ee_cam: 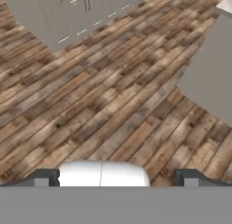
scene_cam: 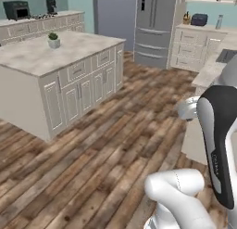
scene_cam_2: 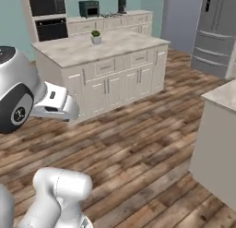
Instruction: There is a tray on the dining counter. Grab the cup, mug, and pitcher and place them on the tray. The pitcher may be placed next to the tray if it cannot fit the tray.
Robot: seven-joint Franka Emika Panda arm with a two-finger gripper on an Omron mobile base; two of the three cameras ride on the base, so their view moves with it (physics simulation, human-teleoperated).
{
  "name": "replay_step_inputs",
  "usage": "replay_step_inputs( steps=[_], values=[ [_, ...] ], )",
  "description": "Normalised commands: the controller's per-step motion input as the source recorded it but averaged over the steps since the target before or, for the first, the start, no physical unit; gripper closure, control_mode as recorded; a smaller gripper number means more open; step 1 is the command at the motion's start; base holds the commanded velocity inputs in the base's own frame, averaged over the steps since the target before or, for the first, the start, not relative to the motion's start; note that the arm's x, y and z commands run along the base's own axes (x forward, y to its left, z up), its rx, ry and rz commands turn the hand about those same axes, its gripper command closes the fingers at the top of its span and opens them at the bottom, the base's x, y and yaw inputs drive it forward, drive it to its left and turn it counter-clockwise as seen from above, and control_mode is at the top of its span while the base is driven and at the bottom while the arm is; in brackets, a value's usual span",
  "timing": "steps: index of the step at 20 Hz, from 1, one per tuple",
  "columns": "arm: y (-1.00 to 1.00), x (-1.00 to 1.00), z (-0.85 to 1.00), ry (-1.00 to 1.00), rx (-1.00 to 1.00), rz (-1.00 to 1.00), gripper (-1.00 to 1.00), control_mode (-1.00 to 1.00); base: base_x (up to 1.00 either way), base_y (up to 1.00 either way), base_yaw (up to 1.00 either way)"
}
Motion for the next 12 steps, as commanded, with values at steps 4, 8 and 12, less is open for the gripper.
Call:
replay_step_inputs(
  steps=[4, 8, 12],
  values=[
    [0.0, 0.0, 0.0, 0.0, 0.0, 0.0, -1.0, 1.0, 1.0, 0.84, -0.77],
    [0.0, 0.0, 0.0, 0.0, 0.0, 0.0, -1.0, 1.0, 1.0, 0.98, -0.74],
    [0.0, 0.0, 0.0, 0.0, 0.0, 0.0, -1.0, 1.0, 1.0, 1.0, -0.66]
  ],
)
